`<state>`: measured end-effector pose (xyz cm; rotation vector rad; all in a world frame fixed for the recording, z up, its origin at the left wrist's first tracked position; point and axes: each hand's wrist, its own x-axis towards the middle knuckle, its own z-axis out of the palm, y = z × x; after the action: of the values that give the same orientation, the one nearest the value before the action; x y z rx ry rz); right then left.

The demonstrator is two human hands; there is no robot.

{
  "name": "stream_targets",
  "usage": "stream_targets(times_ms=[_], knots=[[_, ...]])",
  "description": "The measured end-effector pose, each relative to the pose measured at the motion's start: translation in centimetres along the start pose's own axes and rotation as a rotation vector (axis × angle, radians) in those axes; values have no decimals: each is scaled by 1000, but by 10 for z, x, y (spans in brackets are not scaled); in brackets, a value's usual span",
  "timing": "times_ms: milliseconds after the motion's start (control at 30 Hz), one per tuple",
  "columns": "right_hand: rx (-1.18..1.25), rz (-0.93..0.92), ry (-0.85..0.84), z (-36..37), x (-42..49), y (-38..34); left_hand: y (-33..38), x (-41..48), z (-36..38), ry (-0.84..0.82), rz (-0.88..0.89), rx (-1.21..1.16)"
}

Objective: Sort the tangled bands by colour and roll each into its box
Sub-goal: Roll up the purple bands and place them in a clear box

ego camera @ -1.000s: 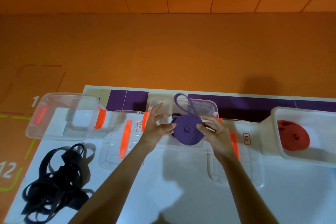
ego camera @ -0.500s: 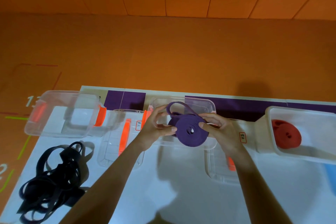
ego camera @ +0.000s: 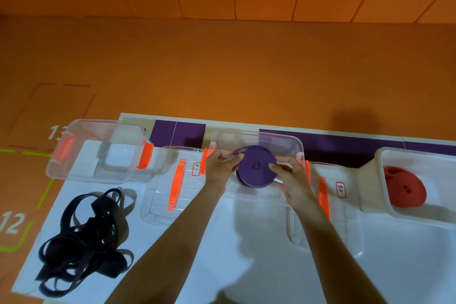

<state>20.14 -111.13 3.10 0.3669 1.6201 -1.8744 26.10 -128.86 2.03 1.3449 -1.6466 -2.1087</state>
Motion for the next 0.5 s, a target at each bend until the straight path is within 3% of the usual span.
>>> stream_targets(times_ms=[133,333,500], knots=[[-79,94,51,5,19,4,-6,19,20,128,-37,124],[-472,179,61,10,56,18,-18,42,26,195,-122,174],[-659,163,75,13,76,30,-27,54,29,205,-207,165]])
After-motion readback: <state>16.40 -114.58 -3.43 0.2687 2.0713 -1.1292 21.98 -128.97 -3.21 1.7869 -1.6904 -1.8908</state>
